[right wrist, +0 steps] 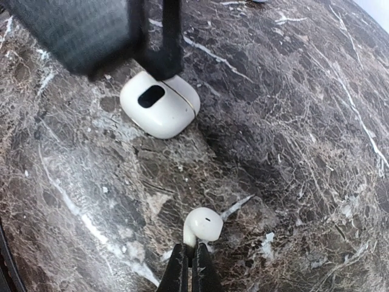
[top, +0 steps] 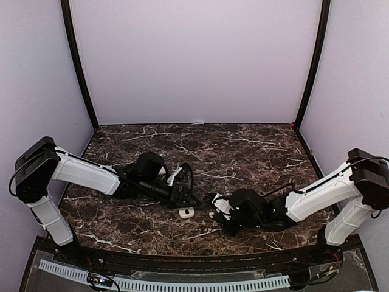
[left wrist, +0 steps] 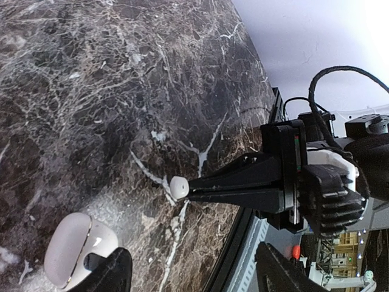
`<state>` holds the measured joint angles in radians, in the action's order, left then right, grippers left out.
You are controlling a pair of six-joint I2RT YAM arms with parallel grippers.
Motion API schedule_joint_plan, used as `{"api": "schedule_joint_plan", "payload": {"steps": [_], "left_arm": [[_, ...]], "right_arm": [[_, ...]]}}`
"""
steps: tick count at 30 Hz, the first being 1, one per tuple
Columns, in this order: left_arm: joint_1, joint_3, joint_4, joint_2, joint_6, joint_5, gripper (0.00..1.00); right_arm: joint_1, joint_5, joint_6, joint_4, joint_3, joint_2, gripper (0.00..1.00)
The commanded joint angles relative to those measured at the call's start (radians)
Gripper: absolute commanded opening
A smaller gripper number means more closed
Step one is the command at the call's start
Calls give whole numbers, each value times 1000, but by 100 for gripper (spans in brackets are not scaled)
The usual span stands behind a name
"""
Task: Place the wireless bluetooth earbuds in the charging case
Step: Pick up the left earbud from the center of the board, then pass from the right arm to the left
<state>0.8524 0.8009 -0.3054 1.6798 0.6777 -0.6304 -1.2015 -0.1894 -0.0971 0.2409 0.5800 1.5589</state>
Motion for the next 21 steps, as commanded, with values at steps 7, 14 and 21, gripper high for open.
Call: {"api": "schedule_joint_plan", "payload": {"steps": [7,14,21], "left_arm": [[9,55,-150,83,167,-96,58],[7,84,-213,140,265,-122,57],[7,93,-256,162,311,-162,59]], "right_arm": [[-37,-50,34,113,-27,-62,0],[-50,-53,51,151,-24,-78,0],[-54,-70,76,173,-13,-75,0]]}}
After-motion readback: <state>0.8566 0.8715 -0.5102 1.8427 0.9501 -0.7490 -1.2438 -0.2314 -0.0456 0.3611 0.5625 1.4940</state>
